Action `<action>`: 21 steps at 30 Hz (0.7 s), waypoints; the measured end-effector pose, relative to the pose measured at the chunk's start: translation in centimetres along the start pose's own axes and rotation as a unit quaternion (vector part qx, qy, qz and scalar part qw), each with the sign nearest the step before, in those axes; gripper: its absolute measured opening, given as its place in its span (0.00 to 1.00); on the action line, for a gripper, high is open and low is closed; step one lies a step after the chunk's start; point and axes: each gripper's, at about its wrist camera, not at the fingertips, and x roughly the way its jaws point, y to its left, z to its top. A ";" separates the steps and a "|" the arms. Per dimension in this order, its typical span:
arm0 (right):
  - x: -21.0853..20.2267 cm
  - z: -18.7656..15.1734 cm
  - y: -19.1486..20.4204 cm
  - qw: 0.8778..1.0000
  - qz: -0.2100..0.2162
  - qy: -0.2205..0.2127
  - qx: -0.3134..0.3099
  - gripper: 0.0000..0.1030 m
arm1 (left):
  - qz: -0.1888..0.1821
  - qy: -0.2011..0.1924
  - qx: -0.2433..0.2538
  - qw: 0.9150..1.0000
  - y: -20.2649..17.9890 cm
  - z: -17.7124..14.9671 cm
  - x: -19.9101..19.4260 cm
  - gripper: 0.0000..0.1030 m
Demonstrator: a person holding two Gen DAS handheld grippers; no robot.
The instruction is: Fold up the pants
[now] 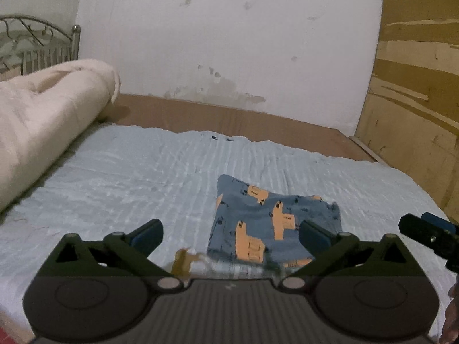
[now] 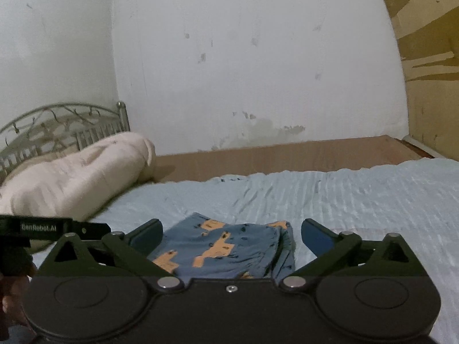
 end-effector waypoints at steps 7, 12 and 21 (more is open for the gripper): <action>-6.1 -1.9 3.1 1.000 -0.001 -0.017 0.007 0.99 | 0.001 -0.018 0.004 1.000 0.6 -3.4 -5.9 0.99; -9.6 -4.1 5.1 1.000 -0.016 -0.022 -0.002 0.99 | 0.008 -0.029 -0.003 1.000 1.8 -6.0 -9.2 0.99; -13.0 -6.3 7.2 0.999 -0.029 -0.024 -0.031 0.99 | 0.016 -0.034 -0.002 0.999 2.8 -8.2 -11.1 0.99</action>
